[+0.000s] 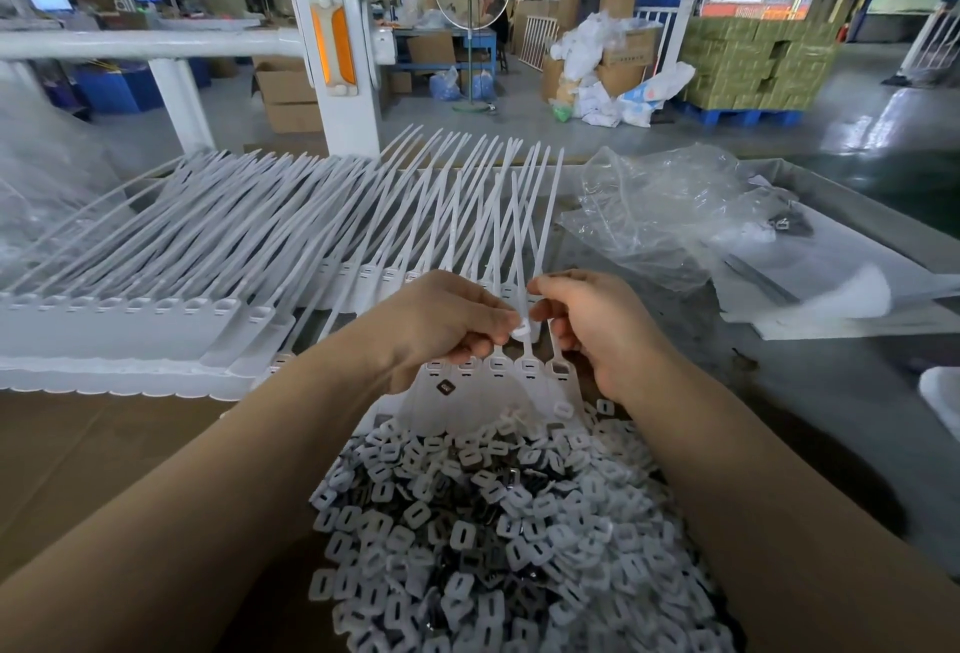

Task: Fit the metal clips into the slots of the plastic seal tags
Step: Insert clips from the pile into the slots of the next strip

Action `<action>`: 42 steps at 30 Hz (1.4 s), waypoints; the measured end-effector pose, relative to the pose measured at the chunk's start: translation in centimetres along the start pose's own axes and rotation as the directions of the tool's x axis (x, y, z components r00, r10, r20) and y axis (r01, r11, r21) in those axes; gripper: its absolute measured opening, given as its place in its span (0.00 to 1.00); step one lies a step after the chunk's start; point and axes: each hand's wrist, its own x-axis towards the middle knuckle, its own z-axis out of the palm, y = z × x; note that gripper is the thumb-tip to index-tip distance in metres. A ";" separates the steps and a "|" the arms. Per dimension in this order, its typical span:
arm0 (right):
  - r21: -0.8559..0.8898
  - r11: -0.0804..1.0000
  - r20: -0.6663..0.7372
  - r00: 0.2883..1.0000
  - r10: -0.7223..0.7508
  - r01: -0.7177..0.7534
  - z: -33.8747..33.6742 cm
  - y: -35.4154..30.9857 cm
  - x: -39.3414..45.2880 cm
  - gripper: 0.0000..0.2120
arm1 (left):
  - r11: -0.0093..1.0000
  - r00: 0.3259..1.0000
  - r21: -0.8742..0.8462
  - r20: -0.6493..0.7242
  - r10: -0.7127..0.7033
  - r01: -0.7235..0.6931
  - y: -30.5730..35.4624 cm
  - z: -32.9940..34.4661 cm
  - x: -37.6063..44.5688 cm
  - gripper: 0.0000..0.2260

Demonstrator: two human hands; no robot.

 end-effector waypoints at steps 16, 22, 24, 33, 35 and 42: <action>0.156 0.985 -0.044 0.995 0.088 -0.080 0.0 0.3 0.6 0.04 | 0.839 0.987 0.539 -0.089 0.137 -0.067 -1.0 4.9 1.3 0.08; 0.142 0.986 -0.046 0.995 0.092 -0.085 0.1 0.4 0.6 0.04 | 0.789 0.984 0.611 -0.098 0.152 -0.061 -0.9 5.1 1.2 0.10; 0.141 0.986 -0.045 0.994 0.095 -0.088 0.1 0.3 0.6 0.05 | 0.784 0.982 0.617 -0.097 0.165 -0.071 -0.9 5.0 1.3 0.09; 0.171 0.982 -0.034 0.995 0.090 -0.083 0.1 0.3 0.7 0.04 | 0.687 0.938 0.698 -0.061 0.340 -0.204 -0.9 4.9 0.9 0.05; 0.174 0.981 -0.036 0.995 0.089 -0.081 0.1 0.3 0.7 0.04 | 0.610 0.912 0.732 0.035 0.409 -0.302 -0.7 4.6 0.5 0.06; 0.199 0.976 -0.041 0.995 0.096 -0.086 0.2 0.7 0.8 0.05 | 0.118 0.736 0.826 0.415 0.535 -0.551 -0.7 3.2 -0.8 0.13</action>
